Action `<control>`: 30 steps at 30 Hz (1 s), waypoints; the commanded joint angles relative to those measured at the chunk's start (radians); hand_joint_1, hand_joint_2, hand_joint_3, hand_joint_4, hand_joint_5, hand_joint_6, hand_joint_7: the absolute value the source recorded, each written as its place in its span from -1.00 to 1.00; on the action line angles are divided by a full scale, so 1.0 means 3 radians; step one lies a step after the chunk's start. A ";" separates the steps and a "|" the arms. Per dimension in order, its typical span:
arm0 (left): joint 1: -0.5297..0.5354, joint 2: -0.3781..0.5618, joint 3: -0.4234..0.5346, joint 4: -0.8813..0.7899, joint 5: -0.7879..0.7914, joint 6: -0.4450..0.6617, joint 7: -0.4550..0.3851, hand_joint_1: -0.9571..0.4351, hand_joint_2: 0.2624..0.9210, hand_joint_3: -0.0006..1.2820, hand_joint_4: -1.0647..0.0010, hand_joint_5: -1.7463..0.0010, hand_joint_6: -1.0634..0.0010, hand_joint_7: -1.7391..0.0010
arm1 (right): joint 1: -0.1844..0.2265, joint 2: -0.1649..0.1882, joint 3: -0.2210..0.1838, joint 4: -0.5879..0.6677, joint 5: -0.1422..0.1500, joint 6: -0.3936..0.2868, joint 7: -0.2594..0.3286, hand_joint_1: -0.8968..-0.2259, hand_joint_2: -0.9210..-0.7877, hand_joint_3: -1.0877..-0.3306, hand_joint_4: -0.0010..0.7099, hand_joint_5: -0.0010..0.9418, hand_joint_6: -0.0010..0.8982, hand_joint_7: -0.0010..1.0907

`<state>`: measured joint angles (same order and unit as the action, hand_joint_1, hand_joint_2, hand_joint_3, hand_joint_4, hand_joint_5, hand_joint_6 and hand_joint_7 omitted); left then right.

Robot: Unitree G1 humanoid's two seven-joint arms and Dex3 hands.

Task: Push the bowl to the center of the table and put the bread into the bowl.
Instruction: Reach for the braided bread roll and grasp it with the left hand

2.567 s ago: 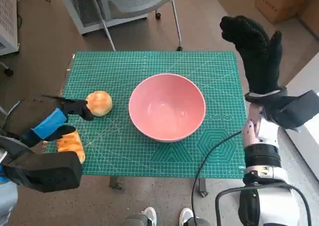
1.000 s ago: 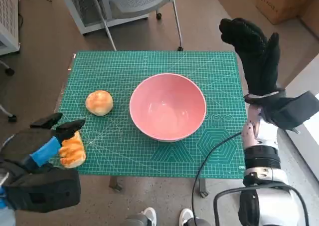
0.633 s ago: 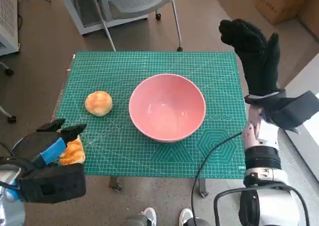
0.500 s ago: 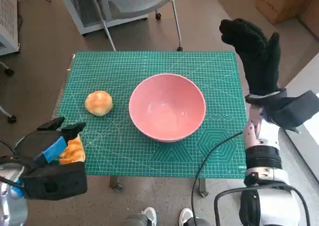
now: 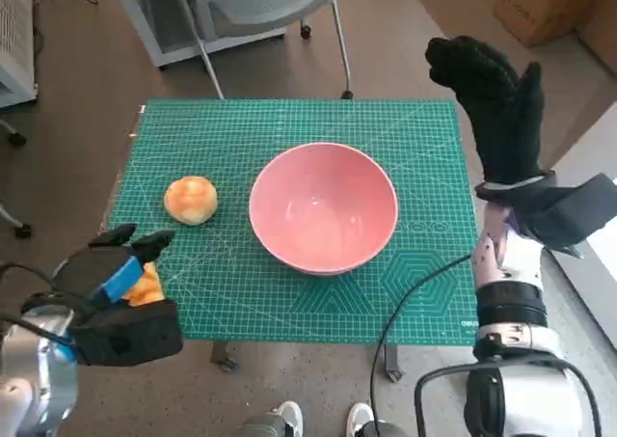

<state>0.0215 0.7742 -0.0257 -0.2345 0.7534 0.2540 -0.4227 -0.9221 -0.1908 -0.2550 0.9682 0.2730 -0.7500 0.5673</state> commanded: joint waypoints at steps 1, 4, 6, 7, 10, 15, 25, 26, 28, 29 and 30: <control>-0.0070 -0.0038 -0.0064 0.0138 0.0074 -0.0052 0.0151 0.48 0.47 -0.96 0.19 0.97 -0.03 0.97 | 0.0095 -0.0002 0.0012 -0.0043 0.0011 0.0054 0.0012 -0.53 -1.00 0.04 -0.43 -1.00 -0.23 -1.00; -0.0092 -0.0027 -0.0093 0.0183 0.0077 -0.0079 0.0182 0.54 0.59 -0.95 0.00 0.96 -0.21 0.96 | 0.0088 -0.0003 0.0007 -0.0021 0.0013 0.0052 0.0016 -0.53 -1.00 0.04 -0.44 -1.00 -0.23 -1.00; -0.0106 -0.0020 -0.0110 0.0216 0.0074 -0.0103 0.0197 0.56 0.66 -0.95 -0.13 0.95 -0.32 0.94 | 0.0080 -0.0003 0.0003 -0.0002 0.0014 0.0049 0.0018 -0.53 -1.00 0.04 -0.44 -1.00 -0.23 -1.00; -0.0112 -0.0010 -0.0122 0.0230 0.0080 -0.0121 0.0199 0.56 0.68 -0.95 -0.16 0.95 -0.36 0.94 | 0.0083 0.0000 0.0004 -0.0008 0.0013 0.0047 0.0016 -0.53 -1.00 0.04 -0.44 -1.00 -0.23 -1.00; -0.0132 0.0009 -0.0151 0.0266 0.0099 -0.0158 0.0198 0.43 0.81 -0.95 -0.44 0.92 -0.50 0.66 | 0.0085 0.0006 0.0009 -0.0017 0.0008 0.0041 0.0010 -0.53 -1.00 0.04 -0.44 -1.00 -0.23 -1.00; -0.0150 0.0030 -0.0176 0.0320 0.0095 -0.0207 0.0177 0.35 0.97 -0.93 -0.33 -0.07 -0.32 -0.16 | 0.0086 0.0005 0.0007 -0.0019 0.0010 0.0039 0.0011 -0.53 -1.00 0.04 -0.44 -1.00 -0.23 -1.00; -0.0167 0.0056 -0.0191 0.0354 0.0088 -0.0208 0.0072 0.38 0.97 -0.98 -0.43 -0.19 -0.34 -0.28 | 0.0064 -0.0002 0.0000 0.0031 0.0009 0.0023 0.0024 -0.54 -1.00 0.04 -0.45 -1.00 -0.23 -1.00; -0.0170 0.0058 -0.0191 0.0355 0.0087 -0.0208 0.0064 0.38 0.97 -0.98 -0.43 -0.18 -0.34 -0.30 | 0.0061 -0.0003 -0.0001 0.0036 0.0010 0.0023 0.0025 -0.54 -1.00 0.04 -0.45 -1.00 -0.23 -1.00; -0.0176 0.0063 -0.0187 0.0354 0.0083 -0.0211 0.0046 0.38 0.98 -0.98 -0.43 -0.17 -0.34 -0.32 | 0.0058 -0.0002 -0.0003 0.0040 0.0014 0.0025 0.0030 -0.54 -1.00 0.04 -0.45 -1.00 -0.23 -1.00; -0.0181 0.0065 -0.0182 0.0351 0.0077 -0.0214 0.0036 0.38 0.98 -0.98 -0.43 -0.16 -0.34 -0.32 | 0.0056 0.0000 -0.0003 0.0045 0.0016 0.0025 0.0033 -0.54 -1.00 0.04 -0.45 -1.00 -0.23 -1.00; -0.0185 0.0067 -0.0179 0.0349 0.0072 -0.0216 0.0029 0.38 0.98 -0.98 -0.42 -0.16 -0.34 -0.33 | 0.0054 0.0001 -0.0004 0.0049 0.0017 0.0024 0.0035 -0.54 -1.00 0.04 -0.45 -1.00 -0.23 -1.00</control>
<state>-0.0283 0.7786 -0.0758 -0.1369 0.7770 0.1899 -0.3972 -0.9216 -0.1908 -0.2557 0.9651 0.2733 -0.7496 0.5685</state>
